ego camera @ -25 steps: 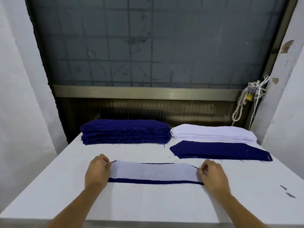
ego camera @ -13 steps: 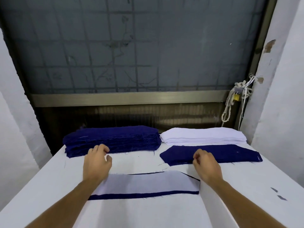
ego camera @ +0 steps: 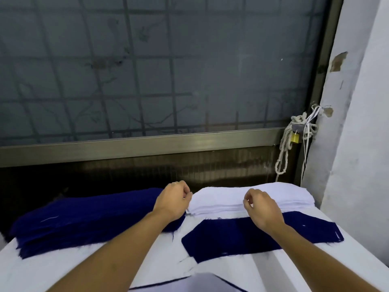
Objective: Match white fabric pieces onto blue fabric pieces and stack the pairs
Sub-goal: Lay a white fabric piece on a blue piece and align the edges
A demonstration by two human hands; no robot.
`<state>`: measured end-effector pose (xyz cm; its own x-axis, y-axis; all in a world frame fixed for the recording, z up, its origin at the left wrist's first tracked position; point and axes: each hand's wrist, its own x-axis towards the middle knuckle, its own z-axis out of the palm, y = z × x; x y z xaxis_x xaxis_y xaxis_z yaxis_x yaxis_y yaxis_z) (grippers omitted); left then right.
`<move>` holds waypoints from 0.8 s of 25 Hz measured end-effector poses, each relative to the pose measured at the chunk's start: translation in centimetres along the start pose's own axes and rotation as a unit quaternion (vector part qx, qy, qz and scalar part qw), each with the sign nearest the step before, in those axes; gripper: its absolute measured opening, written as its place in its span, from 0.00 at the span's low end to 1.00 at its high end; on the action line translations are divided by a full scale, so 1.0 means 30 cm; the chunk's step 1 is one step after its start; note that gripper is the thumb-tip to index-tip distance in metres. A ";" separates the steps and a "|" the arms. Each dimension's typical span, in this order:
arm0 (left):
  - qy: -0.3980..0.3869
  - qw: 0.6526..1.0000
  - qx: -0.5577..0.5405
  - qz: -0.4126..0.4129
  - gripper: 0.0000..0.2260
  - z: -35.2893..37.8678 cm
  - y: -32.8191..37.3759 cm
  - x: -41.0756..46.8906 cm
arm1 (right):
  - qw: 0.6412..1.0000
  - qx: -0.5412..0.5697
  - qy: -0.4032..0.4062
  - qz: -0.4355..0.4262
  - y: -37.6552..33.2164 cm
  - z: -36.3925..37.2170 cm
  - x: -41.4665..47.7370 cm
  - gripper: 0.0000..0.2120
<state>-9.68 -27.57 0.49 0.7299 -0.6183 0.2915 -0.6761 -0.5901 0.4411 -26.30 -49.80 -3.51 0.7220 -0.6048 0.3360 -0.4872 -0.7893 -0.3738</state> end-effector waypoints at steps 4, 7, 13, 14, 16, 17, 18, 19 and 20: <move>-0.055 0.997 0.050 -0.008 0.13 0.163 0.054 0.134 | 1.000 -0.026 -0.007 -0.008 0.051 0.057 0.122 0.11; -0.068 0.994 0.085 -0.032 0.14 0.230 0.074 0.186 | 0.999 -0.034 -0.020 -0.007 0.074 0.093 0.184 0.11; -0.057 0.992 0.000 -0.112 0.11 0.284 0.066 0.243 | 0.998 -0.057 -0.018 -0.018 0.106 0.152 0.220 0.11; -0.054 0.993 -0.007 -0.109 0.10 0.287 0.066 0.242 | 0.998 -0.059 -0.018 -0.018 0.108 0.158 0.220 0.11; -0.044 0.996 0.007 -0.075 0.08 0.283 0.070 0.236 | 0.998 -0.060 -0.019 -0.014 0.111 0.162 0.220 0.12; -0.040 0.998 0.026 -0.049 0.07 0.279 0.073 0.232 | 0.998 -0.060 -0.020 -0.013 0.112 0.163 0.222 0.12; -0.039 0.998 0.045 -0.021 0.06 0.274 0.075 0.229 | 0.998 -0.061 -0.022 -0.012 0.112 0.163 0.223 0.12; -0.038 0.998 0.059 0.006 0.06 0.268 0.076 0.225 | 0.998 -0.061 -0.025 -0.012 0.111 0.164 0.223 0.12; -0.035 0.997 0.066 0.027 0.06 0.264 0.076 0.222 | 0.998 -0.062 -0.027 -0.012 0.112 0.165 0.222 0.12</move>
<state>-7.16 -37.14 -3.30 0.6860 -0.6833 0.2500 -0.7253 -0.6149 0.3097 -20.68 -55.94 -6.81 0.7580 -0.5812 0.2961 -0.5235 -0.8128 -0.2554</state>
